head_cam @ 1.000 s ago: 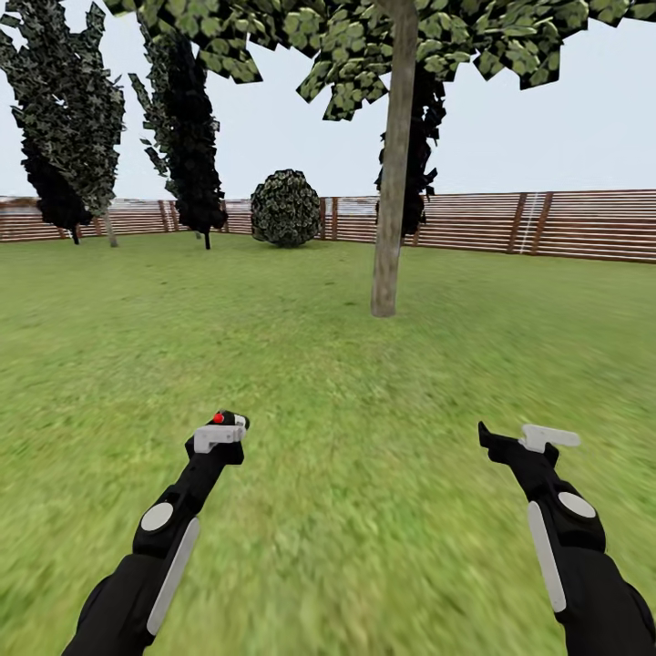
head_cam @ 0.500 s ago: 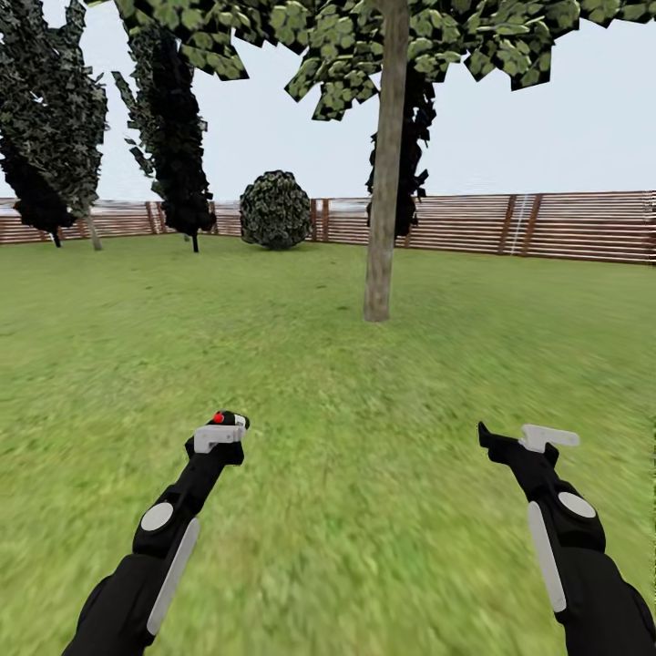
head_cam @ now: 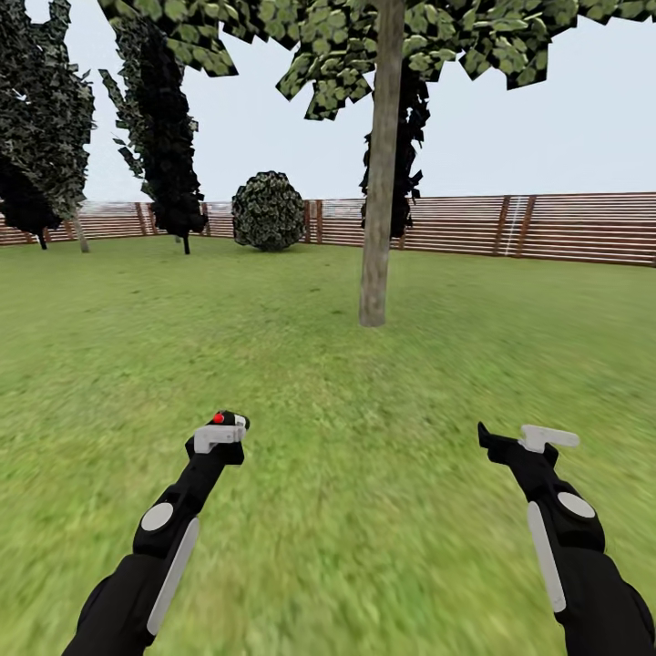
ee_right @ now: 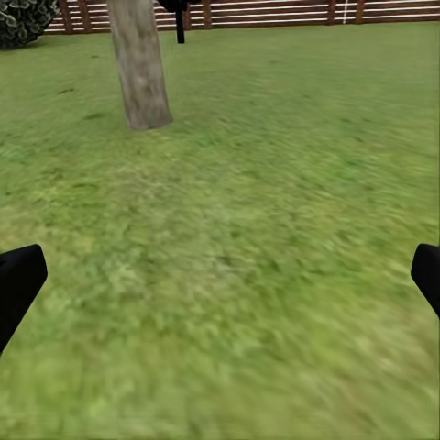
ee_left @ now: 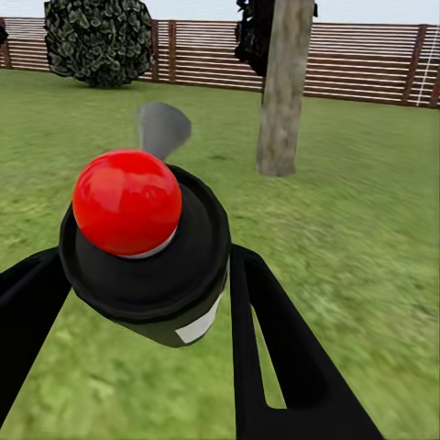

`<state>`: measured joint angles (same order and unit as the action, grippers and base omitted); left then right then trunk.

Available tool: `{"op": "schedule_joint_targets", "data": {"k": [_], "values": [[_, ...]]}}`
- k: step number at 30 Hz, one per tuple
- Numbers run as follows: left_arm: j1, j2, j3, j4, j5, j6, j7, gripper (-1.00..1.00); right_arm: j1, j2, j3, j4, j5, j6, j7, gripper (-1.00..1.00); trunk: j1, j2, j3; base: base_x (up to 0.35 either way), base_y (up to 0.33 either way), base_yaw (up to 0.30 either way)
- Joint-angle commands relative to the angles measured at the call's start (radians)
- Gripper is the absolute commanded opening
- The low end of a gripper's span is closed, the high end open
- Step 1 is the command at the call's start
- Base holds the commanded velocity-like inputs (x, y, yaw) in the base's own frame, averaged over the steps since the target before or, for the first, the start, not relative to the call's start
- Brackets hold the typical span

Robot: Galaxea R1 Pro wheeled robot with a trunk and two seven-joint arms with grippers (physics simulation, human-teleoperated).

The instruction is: In the garden, pick up the pesticide atomizer on the floor and spray pesticide onto both trees until each tree trunk is fully covered.

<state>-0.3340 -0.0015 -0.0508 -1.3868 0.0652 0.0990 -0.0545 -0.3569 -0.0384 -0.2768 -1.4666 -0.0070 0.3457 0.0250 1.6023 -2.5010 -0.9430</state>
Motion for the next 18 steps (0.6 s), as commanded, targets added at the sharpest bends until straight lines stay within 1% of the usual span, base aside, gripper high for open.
{"op": "schedule_joint_targets", "data": {"k": [1, 18], "values": [[0.000, 0.000, 0.001, -0.001, 0.007, 0.006, -0.004, -1.00, -0.001, 0.000, -0.001, -0.001, -0.001, 0.006, 0.003, 1.00, 0.000, 0.000, -0.001, 0.329, 0.000, 0.000], [0.000, 0.000, 0.000, -0.001, 0.007, 0.006, -0.004, -1.00, -0.001, 0.000, -0.001, -0.001, -0.001, 0.006, 0.003, 1.00, 0.000, 0.000, -0.001, 0.329, 0.000, 0.000]]}}
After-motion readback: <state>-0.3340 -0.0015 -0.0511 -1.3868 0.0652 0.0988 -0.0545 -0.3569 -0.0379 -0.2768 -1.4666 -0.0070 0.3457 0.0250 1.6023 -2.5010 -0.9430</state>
